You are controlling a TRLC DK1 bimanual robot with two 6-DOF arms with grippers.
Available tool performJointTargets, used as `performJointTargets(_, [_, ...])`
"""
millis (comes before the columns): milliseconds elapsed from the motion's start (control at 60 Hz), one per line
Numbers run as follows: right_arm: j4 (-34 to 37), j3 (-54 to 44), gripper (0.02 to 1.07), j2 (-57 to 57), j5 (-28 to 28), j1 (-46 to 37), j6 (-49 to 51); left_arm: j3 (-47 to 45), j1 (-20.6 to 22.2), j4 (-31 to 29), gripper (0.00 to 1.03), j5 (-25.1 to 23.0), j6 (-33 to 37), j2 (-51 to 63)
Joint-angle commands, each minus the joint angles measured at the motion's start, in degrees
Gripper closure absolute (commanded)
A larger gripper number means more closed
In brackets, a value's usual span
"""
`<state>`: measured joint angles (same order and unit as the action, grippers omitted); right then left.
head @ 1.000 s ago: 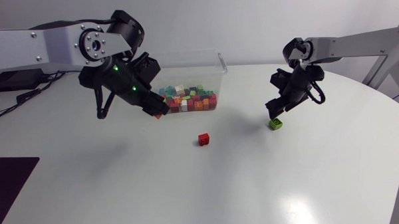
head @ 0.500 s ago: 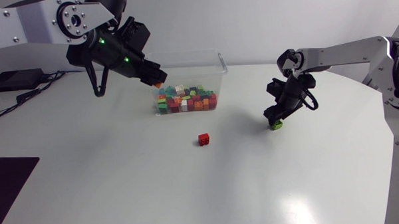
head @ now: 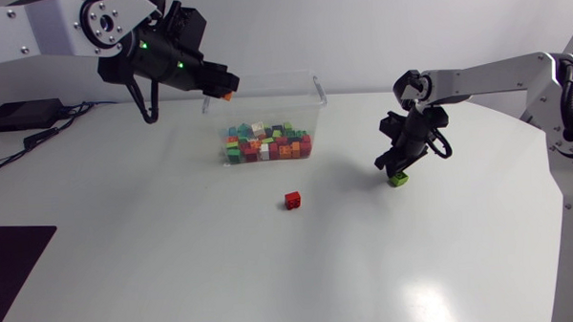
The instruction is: Place the duplo bricks in the container
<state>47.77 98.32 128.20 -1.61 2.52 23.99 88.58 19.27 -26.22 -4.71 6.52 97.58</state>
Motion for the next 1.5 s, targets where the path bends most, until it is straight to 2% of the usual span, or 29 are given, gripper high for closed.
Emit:
performJointTargets(0, [0.5,-3.4,0.74,-0.3,-0.4,-0.4,-1.0,2.0,-0.4,1.9,0.69,-0.7,-2.2,2.1])
performJointTargets(217, [0.7,-9.2,0.74,-10.8,0.1,1.2,-1.7,4.1,-0.5,7.5,0.68,-0.7,-3.9,6.7])
performJointTargets(350, [2.4,-10.6,0.74,-15.9,0.2,3.6,-2.5,7.6,-0.4,7.8,0.66,-0.6,-4.6,10.6])
performJointTargets(533, [5.4,-10.4,0.74,-22.0,0.2,8.4,-4.4,10.3,-0.6,11.5,0.62,2.9,-4.5,14.9])
performJointTargets(617, [6.5,-9.5,0.74,-23.7,0.2,10.4,-5.4,10.5,-1.1,13.6,0.49,4.0,-4.5,16.1])
performJointTargets(650, [7.0,-8.8,0.74,-24.4,0.3,11.5,-5.7,10.3,-1.5,14.4,0.4,4.2,-4.8,16.4])
performJointTargets(683, [7.1,-7.9,0.74,-25.0,0.3,12.5,-6.3,9.5,-1.9,15.6,0.26,4.1,-4.9,16.4])
performJointTargets(700, [7.1,-7.9,0.74,-25.0,0.3,12.5,-6.3,9.5,-1.9,15.6,0.26,4.1,-4.9,16.4])
performJointTargets(733, [7.3,-6.7,0.74,-25.5,0.3,13.7,-6.8,7.8,-2.0,17.3,0.15,4.2,-4.9,15.9])
performJointTargets(800, [7.8,-4.5,0.74,-25.7,0.6,15.1,-7.5,5.6,-2.5,18.4,0.09,4.2,-4.9,13.9])
performJointTargets(950, [8.1,0.0,0.74,-25.8,2.9,16.0,-8.8,-2.1,-2.7,20.0,0.09,4.1,-3.5,5.9])
performJointTargets(1117, [7.8,5.0,0.74,-24.8,3.5,17.0,-10.1,-12.2,-2.7,20.0,0.09,0.9,-1.0,-4.6])
performJointTargets(1233, [6.5,8.6,0.74,-23.4,4.6,18.1,-11.0,-18.8,-2.7,19.9,0.09,0.5,0.2,-11.3])
performJointTargets(1483, [2.1,17.2,0.74,-17.6,4.5,19.6,-12.4,-27.8,-2.5,14.6,0.09,-0.5,4.2,-22.5])
